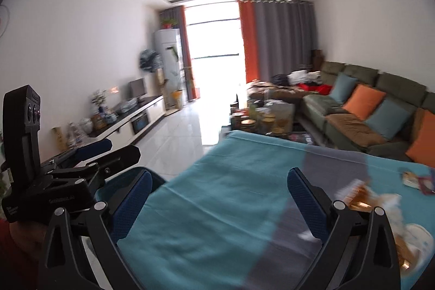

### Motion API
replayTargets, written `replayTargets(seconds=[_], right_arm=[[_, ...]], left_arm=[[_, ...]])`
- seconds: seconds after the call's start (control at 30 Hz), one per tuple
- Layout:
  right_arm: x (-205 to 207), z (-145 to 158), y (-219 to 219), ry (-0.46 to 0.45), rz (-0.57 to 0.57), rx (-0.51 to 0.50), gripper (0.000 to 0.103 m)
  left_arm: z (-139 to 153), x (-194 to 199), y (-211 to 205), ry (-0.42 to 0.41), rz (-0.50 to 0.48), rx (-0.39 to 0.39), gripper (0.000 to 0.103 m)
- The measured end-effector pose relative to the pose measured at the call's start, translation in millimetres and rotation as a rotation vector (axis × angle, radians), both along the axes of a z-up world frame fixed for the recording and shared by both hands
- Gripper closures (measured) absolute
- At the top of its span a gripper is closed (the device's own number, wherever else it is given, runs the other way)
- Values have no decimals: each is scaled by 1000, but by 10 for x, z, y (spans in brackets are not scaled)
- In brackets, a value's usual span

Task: Collect trash
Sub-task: 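Move both tools back over the table to the gold wrappers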

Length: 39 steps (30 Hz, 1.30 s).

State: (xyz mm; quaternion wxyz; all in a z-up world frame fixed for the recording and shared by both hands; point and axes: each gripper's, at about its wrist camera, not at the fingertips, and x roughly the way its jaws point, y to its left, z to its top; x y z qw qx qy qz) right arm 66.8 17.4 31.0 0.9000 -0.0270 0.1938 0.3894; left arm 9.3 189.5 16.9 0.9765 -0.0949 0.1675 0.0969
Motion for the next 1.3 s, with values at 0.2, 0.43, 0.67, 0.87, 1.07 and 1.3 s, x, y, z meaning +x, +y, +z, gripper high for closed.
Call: replayTargets(seconds=[0.2, 0.43, 0.67, 0.87, 1.07, 1.3], right_arm=[[-55, -51, -555, -30, -143, 7, 7], [-62, -209, -1158, -10, -292, -2, 7], [-104, -360, -1571, 17, -385, -4, 7], [-202, -420, -1809, 31, -453, -5, 7], [-248, -527, -2041, 66, -527, -12, 7], [-321, -639, -2180, 100, -557, -24, 7]], left_arm=[[-28, 253, -579, 7, -127, 12, 6], [-132, 540, -1235, 39, -263, 56, 6], [-278, 902, -1630, 103, -339, 42, 6], [-384, 1076, -1915, 156, -359, 76, 6], [-488, 1207, -1999, 217, -353, 84, 6], [-504, 1211, -2044, 238, -352, 82, 6]])
